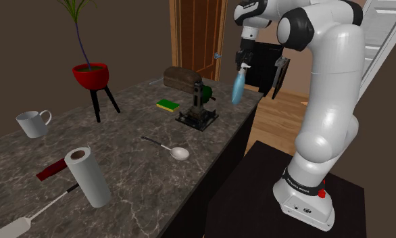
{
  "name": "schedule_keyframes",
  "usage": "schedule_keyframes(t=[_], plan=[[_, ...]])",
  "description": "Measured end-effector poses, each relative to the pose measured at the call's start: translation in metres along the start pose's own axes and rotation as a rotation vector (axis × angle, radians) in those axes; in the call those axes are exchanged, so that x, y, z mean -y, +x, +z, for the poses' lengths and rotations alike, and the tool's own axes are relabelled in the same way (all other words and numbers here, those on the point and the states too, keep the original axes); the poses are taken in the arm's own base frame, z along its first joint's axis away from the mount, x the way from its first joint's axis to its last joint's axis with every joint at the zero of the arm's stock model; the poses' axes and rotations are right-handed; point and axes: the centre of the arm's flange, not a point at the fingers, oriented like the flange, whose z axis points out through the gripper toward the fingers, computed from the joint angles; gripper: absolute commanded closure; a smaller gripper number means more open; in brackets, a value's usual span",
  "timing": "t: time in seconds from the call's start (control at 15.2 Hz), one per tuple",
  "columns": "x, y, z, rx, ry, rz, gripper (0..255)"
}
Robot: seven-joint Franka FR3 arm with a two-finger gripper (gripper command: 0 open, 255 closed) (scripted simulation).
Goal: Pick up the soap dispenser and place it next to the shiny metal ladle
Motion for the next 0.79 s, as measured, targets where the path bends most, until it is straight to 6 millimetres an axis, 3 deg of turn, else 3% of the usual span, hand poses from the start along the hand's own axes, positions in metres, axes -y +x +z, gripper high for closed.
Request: schedule_keyframes(t=[0.79], plan=[[0.01, -0.002, -0.062, 0.0, 0.0, 0.0, 255]])
